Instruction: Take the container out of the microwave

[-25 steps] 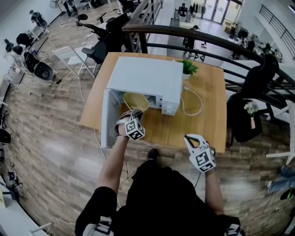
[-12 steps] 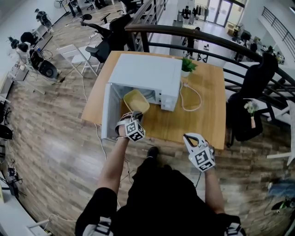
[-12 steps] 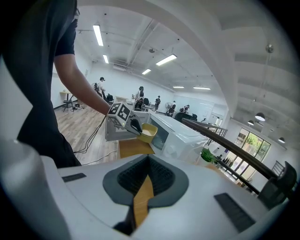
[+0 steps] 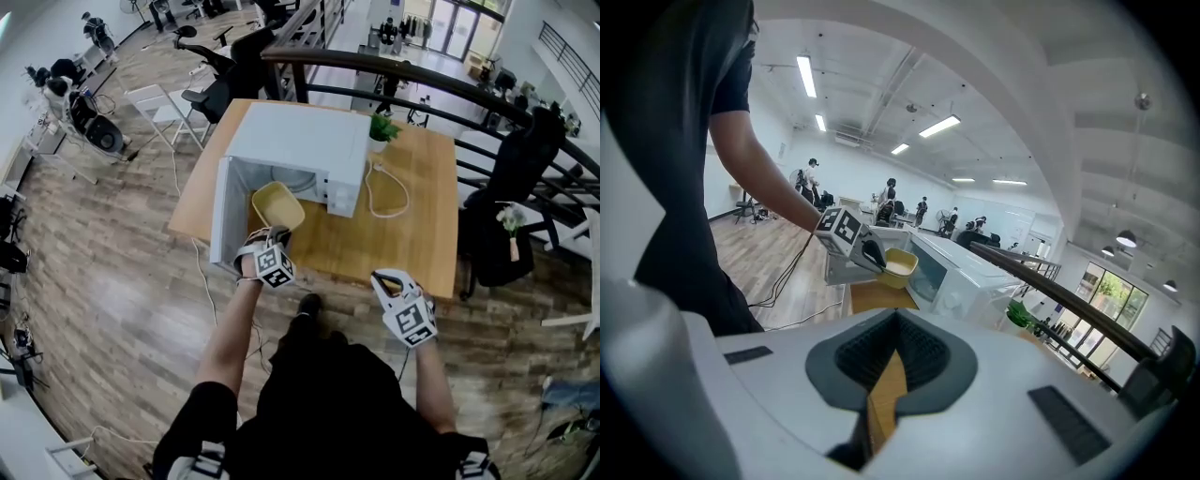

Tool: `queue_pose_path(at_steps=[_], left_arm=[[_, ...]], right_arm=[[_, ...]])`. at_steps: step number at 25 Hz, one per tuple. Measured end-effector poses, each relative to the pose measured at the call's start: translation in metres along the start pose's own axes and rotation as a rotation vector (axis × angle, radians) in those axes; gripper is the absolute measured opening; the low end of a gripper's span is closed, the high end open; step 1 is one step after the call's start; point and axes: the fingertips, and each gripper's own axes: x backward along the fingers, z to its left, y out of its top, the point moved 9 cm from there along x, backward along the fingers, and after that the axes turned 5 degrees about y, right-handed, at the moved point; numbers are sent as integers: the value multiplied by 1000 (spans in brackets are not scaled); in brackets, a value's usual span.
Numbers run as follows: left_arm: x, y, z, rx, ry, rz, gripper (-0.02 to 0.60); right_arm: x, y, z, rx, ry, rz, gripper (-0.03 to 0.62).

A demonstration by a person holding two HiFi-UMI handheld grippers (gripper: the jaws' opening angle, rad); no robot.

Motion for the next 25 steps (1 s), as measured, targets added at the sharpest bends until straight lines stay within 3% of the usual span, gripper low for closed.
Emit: queue_pose_path(at_steps=[25], left_arm=[[38, 9, -42, -13, 22, 11, 34]], right_arm=[[34, -17, 27, 16, 9, -13, -3]])
